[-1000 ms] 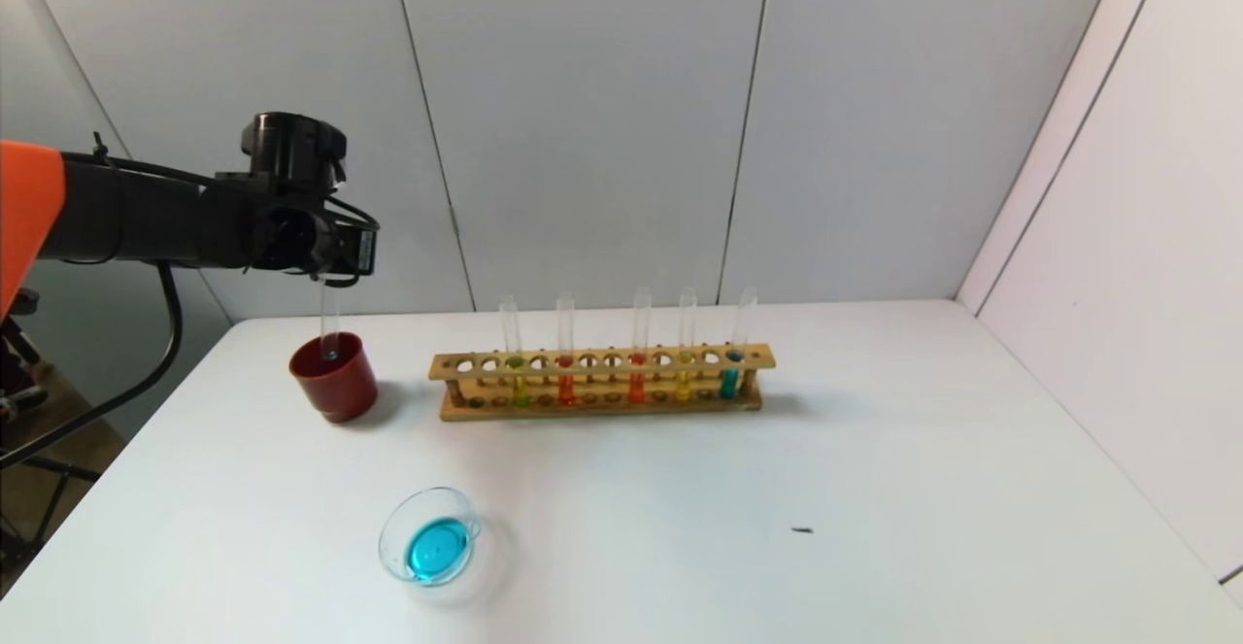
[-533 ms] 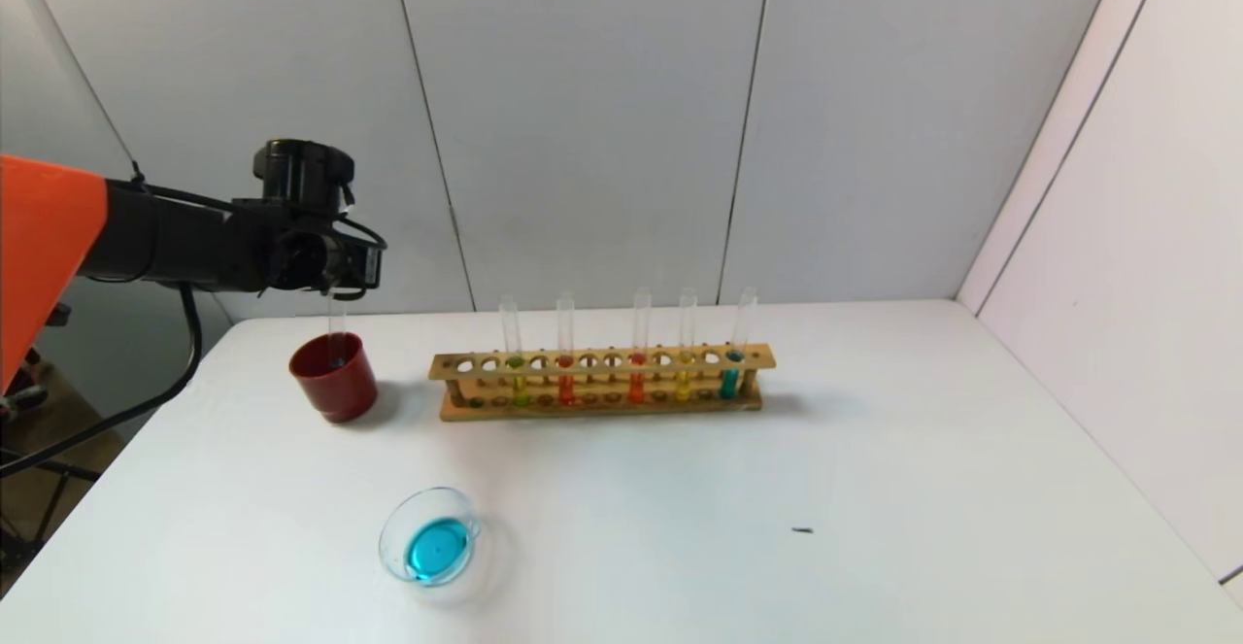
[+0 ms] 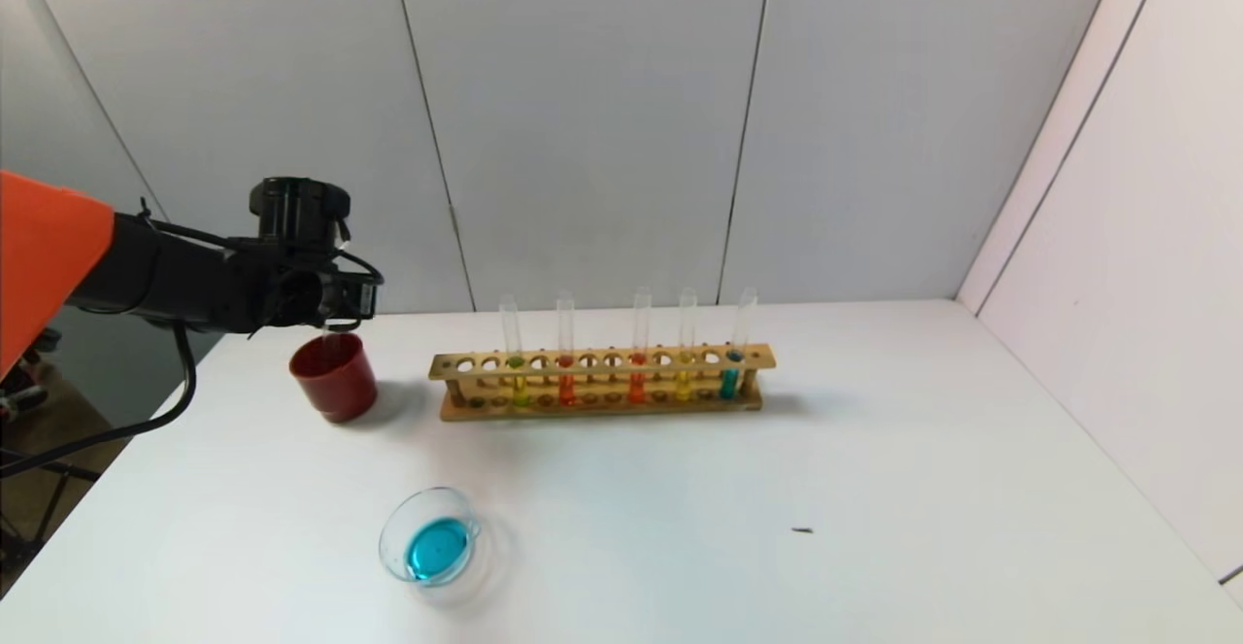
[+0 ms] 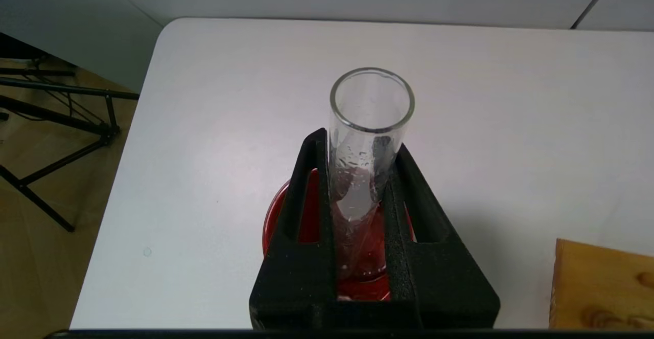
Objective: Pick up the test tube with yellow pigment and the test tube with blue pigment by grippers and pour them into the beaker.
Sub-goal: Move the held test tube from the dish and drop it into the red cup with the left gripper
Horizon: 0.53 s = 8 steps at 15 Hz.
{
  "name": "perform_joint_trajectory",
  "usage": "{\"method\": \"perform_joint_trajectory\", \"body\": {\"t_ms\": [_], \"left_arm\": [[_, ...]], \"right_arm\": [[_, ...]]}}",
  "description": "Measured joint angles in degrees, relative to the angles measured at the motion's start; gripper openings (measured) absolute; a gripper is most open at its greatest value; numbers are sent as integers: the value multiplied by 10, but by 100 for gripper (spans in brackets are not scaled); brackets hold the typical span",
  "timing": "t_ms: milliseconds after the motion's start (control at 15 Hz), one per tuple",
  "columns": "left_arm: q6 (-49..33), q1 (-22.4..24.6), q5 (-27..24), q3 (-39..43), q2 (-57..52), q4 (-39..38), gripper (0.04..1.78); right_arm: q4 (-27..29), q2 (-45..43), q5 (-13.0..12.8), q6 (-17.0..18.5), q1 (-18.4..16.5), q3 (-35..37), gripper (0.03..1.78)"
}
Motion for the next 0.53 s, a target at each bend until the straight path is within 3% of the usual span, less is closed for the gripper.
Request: {"method": "perform_joint_trajectory", "body": {"t_ms": [267,533], "left_arm": [[3,3,0,35,-13,-35,46],[8,1,0,44,-29,-35,102]], "right_arm": [[0,0,0,0,0,0,174],[0,0,0,0,0,0,174]]}}
